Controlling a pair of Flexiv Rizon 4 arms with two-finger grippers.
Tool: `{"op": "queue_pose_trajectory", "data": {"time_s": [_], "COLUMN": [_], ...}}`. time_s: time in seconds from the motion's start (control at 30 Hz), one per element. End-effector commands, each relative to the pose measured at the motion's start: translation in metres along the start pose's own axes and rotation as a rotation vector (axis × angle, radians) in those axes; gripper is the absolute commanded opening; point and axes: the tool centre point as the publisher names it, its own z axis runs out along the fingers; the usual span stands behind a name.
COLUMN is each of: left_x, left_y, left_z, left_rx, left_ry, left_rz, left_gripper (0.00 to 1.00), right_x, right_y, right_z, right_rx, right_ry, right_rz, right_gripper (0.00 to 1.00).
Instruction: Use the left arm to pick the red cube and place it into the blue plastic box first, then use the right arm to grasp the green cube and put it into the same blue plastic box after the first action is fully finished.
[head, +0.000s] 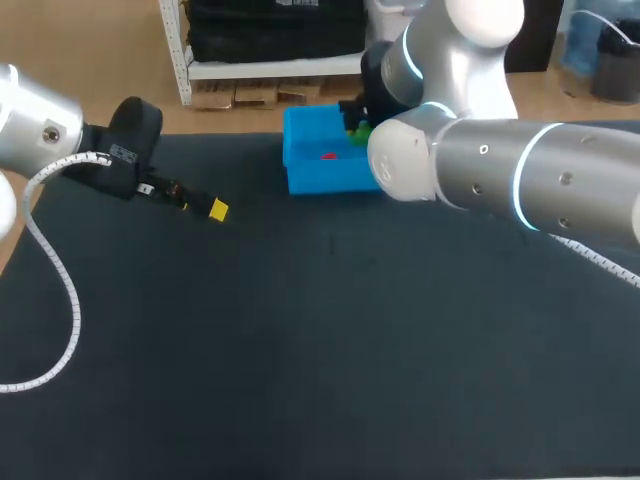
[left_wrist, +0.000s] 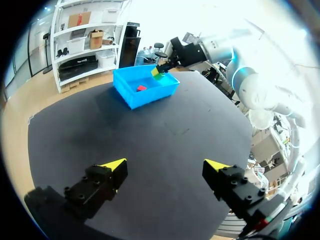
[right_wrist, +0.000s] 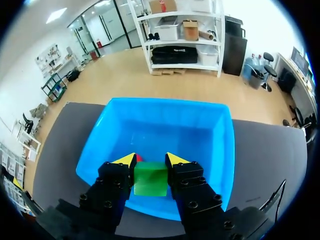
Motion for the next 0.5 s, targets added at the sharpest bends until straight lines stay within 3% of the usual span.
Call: {"op": "queue_pose_trajectory", "data": {"time_s": [0.03, 0.27, 0.3, 0.33, 0.37, 0.5], "left_x": [0.0015, 0.0015, 0.0015, 0.0015, 0.0015, 0.0015], "left_y": [0.0011, 0.0011, 0.0011, 0.0011, 0.0011, 0.0011], "left_z": [-0.0004, -0.0004, -0.0004, -0.0004, -0.0004, -0.0004], "left_rx": [0.004, 0.004, 0.004, 0.004, 0.004, 0.004], "left_ry": [-0.006, -0.006, -0.006, -0.006, -0.006, -0.006], "left_rz": [0.003, 0.003, 0.003, 0.003, 0.003, 0.003], "left_gripper": [1.0, 1.0, 1.0, 1.0, 1.0, 1.0], "right_x": [0.001, 0.0015, 0.0016, 0.0018, 0.0017, 0.0018], "right_y": [-0.0023, -0.0066, -0.0071, -0.0076, -0.0084, -0.0083], "right_z": [0.0042, 0.0078, 0.0078, 0.0075, 0.0065, -0.0022], "right_rx": [0.003, 0.02, 0.021, 0.023, 0.024, 0.012], "right_ry": [0.006, 0.028, 0.03, 0.031, 0.031, 0.028], "right_rz": [-0.001, 0.007, 0.008, 0.01, 0.012, 0.019], "right_gripper": [0.0, 0.0, 0.41, 0.94, 1.0, 1.0]}}
